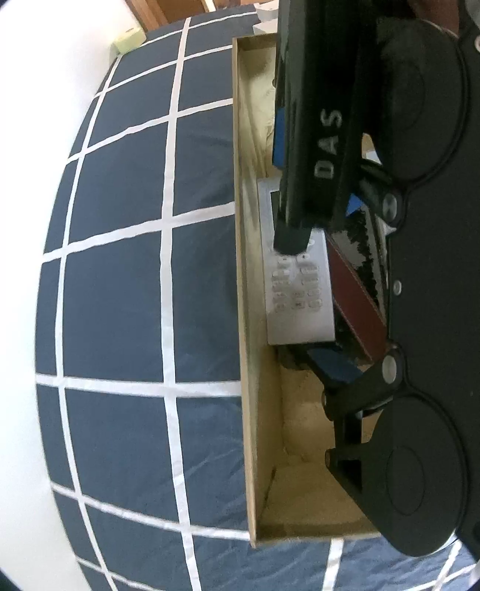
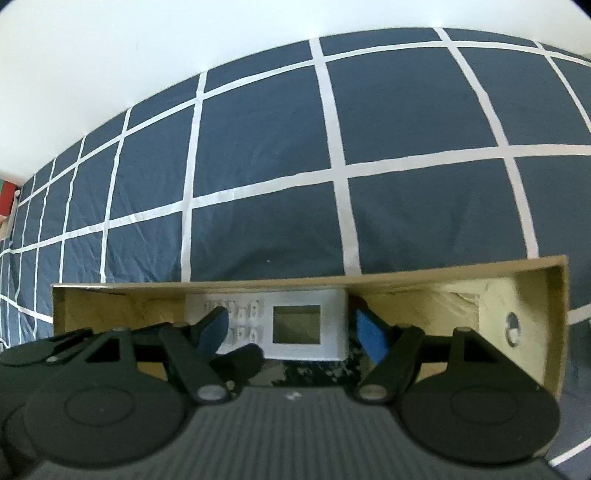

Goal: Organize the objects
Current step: 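Lower the keypad remote into the box onto the phone case, then open the right gripper and lift it away from the box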

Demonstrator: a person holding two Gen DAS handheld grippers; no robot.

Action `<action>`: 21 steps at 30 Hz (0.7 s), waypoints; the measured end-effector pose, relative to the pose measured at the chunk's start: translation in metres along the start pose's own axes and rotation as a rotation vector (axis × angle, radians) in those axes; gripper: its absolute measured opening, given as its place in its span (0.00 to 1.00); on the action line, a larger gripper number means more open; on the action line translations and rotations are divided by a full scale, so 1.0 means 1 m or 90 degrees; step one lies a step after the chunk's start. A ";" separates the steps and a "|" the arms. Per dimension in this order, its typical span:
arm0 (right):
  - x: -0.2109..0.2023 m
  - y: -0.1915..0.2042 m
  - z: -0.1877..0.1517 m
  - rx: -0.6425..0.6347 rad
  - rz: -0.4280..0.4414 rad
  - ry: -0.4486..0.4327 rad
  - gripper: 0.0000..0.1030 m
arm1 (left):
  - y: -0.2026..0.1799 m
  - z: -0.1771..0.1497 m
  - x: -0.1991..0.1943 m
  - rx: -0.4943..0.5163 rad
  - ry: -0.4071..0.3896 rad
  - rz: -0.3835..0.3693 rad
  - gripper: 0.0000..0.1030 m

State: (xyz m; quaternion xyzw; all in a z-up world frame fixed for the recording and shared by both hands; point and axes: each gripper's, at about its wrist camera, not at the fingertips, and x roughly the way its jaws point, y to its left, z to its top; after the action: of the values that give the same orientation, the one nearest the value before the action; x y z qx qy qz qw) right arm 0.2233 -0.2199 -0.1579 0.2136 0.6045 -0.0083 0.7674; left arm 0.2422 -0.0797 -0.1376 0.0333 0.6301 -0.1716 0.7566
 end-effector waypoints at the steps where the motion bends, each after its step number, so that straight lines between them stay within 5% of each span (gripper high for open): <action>1: -0.005 -0.001 -0.001 -0.001 0.004 -0.004 0.74 | 0.000 -0.001 -0.003 -0.003 -0.003 0.004 0.72; 17: -0.102 -0.016 -0.046 -0.005 0.015 -0.092 1.00 | -0.031 -0.048 -0.067 -0.002 -0.055 0.021 0.94; 21: -0.127 -0.023 -0.063 0.001 0.017 -0.117 1.00 | -0.044 -0.061 -0.086 0.009 -0.071 0.026 0.97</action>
State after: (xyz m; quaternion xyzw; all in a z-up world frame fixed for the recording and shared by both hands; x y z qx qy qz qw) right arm 0.1252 -0.2505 -0.0579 0.2204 0.5290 -0.0183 0.8193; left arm 0.1583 -0.0862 -0.0602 0.0419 0.5847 -0.1618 0.7938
